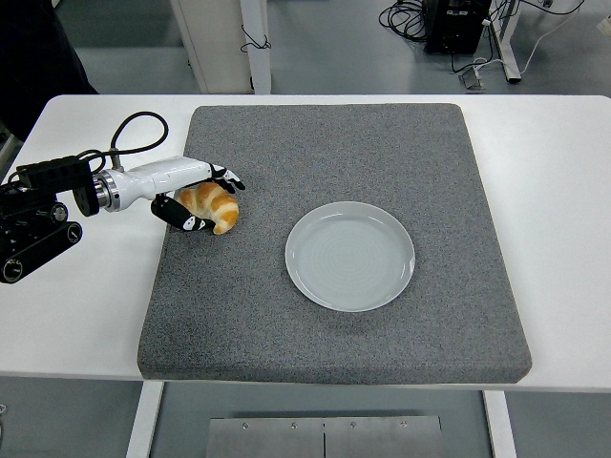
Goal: Place the bread on the plate
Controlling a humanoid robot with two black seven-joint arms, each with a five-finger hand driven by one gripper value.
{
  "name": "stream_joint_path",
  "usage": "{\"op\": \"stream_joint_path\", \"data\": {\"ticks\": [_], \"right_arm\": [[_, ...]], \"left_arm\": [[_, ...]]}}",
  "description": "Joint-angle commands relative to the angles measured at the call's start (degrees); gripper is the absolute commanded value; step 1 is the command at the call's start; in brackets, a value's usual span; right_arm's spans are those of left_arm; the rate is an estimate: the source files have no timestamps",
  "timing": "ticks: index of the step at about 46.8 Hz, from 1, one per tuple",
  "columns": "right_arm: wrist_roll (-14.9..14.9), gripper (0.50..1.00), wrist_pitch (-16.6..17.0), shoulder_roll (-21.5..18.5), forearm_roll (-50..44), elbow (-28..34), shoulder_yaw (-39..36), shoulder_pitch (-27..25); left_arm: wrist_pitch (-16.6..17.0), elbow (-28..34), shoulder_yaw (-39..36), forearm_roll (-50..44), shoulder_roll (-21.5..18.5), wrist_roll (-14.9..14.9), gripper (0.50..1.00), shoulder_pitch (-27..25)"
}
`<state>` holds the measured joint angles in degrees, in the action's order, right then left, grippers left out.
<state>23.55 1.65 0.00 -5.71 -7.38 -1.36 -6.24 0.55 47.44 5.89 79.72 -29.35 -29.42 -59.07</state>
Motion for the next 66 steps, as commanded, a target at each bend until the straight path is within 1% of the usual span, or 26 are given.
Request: {"op": "stream_joint_path", "data": {"ticks": [1,2,7,13,15,20,25,35,62,66], "right_arm": [[0.0,1.0,0.02,0.0,0.0,0.0,-0.05,0.0],[0.0,1.0,0.02,0.0,0.0,0.0,0.04,0.0],[0.0,1.0,0.02,0.0,0.0,0.0,-0.05,0.0],[0.0,1.0,0.02,0.0,0.0,0.0,0.04,0.0],[0.0,1.0,0.02,0.0,0.0,0.0,-0.05,0.0],[0.0,1.0,0.02,0.0,0.0,0.0,-0.05,0.0],[0.0,1.0,0.02,0.0,0.0,0.0,0.04,0.0],[0.0,1.0,-0.07,0.0,0.0,0.0,-0.05,0.0],[0.0,1.0,0.02,0.0,0.0,0.0,0.04,0.0],[0.0,1.0,0.02,0.0,0.0,0.0,-0.05,0.0]], "left_arm": [[-0.03,-0.24,0.0,0.0,0.0,-0.02,0.654,0.0],[-0.03,-0.25,0.0,0.0,0.0,0.06,0.646,0.0],[-0.03,-0.25,0.0,0.0,0.0,0.07,0.64,-0.08],[-0.03,-0.33,0.09,-0.18,-0.09,0.07,0.614,-0.26],[-0.03,-0.25,0.09,-0.44,-0.18,0.07,0.602,-0.61],[-0.03,-0.25,0.35,-0.79,-0.35,0.15,0.592,-2.1],[-0.03,-0.25,0.44,-0.62,-0.27,0.15,0.564,-4.12],[-0.12,-0.16,1.06,-0.79,-0.35,0.07,0.564,-8.6],[-0.64,0.55,1.06,-0.71,0.0,0.15,0.572,-15.9],[-0.64,0.55,0.88,-0.71,0.96,0.15,0.575,-16.6]]}}
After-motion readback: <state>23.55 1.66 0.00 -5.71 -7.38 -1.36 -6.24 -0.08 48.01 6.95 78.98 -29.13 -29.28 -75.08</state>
